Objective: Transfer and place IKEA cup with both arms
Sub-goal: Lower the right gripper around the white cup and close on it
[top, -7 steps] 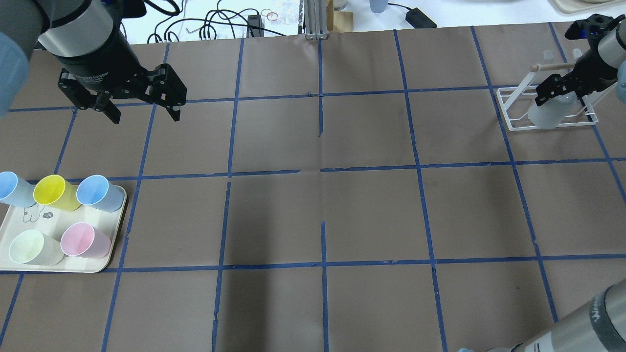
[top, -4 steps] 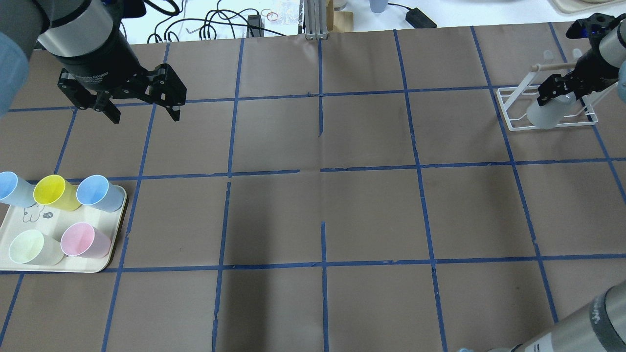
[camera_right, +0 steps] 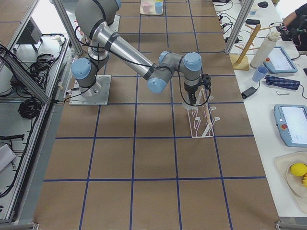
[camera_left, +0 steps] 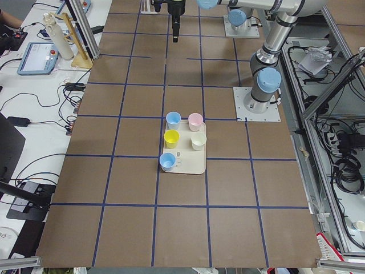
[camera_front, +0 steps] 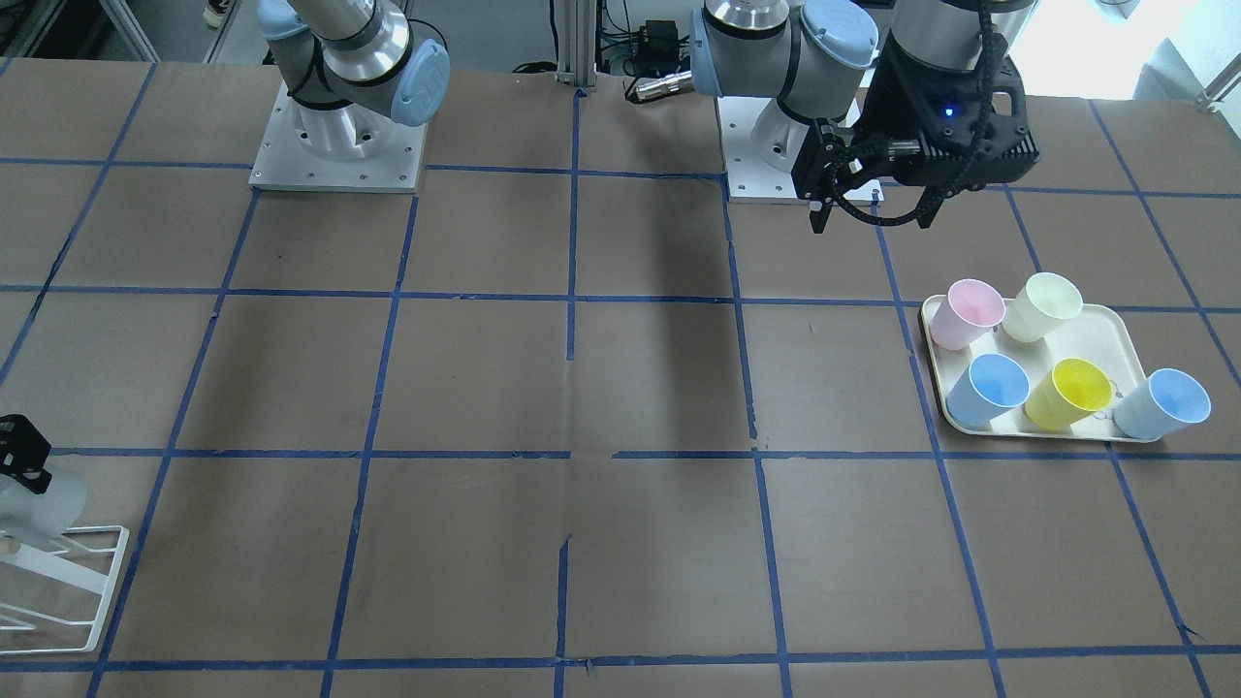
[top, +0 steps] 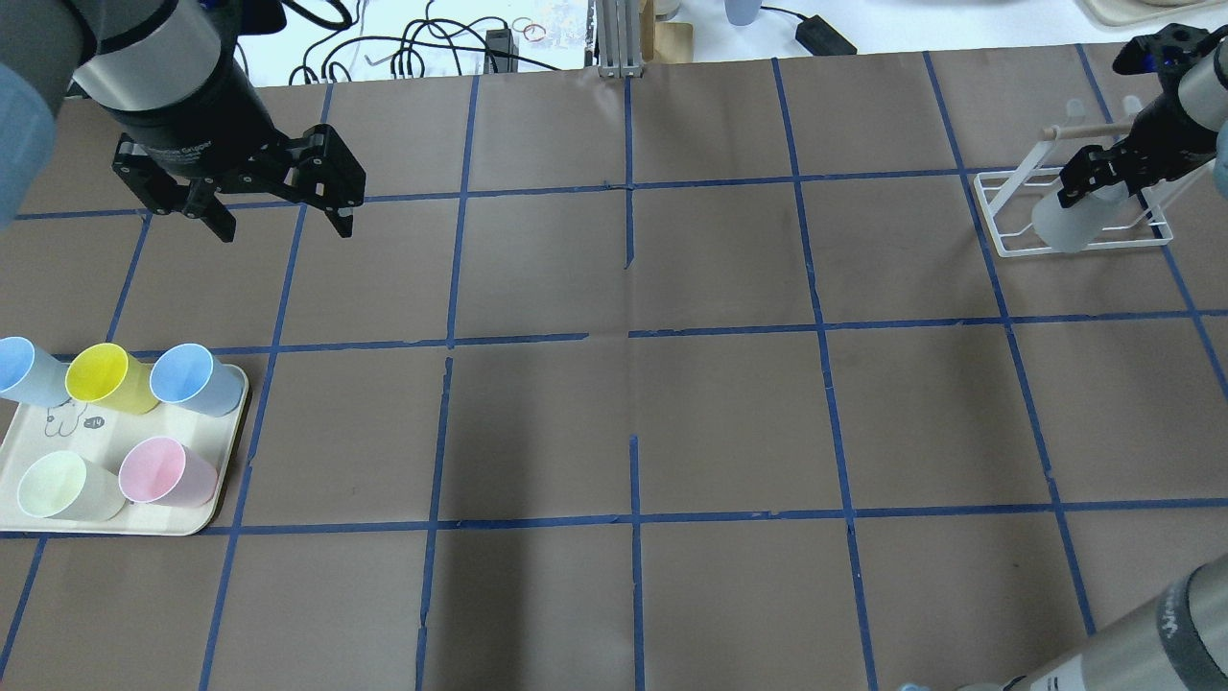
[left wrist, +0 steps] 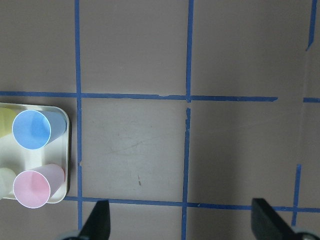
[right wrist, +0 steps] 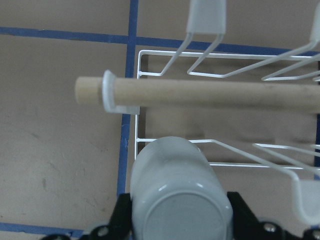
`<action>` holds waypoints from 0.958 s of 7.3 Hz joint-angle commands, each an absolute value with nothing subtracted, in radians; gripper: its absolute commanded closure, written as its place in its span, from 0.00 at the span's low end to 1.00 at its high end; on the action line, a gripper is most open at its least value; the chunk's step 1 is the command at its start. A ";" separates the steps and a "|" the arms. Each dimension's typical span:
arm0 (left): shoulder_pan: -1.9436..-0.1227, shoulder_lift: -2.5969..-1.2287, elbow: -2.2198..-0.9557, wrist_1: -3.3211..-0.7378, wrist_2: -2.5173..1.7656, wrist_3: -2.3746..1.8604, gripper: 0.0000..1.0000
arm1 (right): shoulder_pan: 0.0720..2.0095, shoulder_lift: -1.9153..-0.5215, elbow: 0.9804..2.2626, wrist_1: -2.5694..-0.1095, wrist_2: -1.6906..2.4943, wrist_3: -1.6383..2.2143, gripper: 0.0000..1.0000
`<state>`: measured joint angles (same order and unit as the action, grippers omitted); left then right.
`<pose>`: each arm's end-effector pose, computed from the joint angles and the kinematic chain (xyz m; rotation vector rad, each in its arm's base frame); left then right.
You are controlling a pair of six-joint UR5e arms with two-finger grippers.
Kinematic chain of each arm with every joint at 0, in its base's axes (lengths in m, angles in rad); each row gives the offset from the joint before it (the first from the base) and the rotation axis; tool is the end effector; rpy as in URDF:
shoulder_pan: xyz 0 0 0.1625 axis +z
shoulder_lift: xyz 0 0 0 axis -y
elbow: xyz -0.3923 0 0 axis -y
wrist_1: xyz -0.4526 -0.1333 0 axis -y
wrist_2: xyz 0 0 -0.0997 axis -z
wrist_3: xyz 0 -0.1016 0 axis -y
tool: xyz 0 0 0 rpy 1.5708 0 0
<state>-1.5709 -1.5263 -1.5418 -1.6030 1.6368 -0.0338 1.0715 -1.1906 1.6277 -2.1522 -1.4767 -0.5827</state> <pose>-0.1267 -0.5377 0.4905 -0.0539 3.0751 -0.0652 -0.1948 -0.6556 0.2494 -0.1408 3.1206 -0.2693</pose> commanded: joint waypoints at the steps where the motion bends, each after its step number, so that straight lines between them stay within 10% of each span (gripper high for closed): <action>1: -1.571 -1.526 -1.540 -1.603 1.637 -0.034 0.00 | 1.072 -1.206 1.612 -2.137 -1.488 -0.584 1.00; 7: -1.569 -1.531 -1.548 -1.606 1.629 -0.017 0.00 | 1.083 -1.483 1.562 -1.826 -1.566 -0.584 1.00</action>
<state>-1.5688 -1.5288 -1.5468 -1.6064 1.6307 -0.0227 1.0768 -1.4023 1.5615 -1.9004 -1.5627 -0.5845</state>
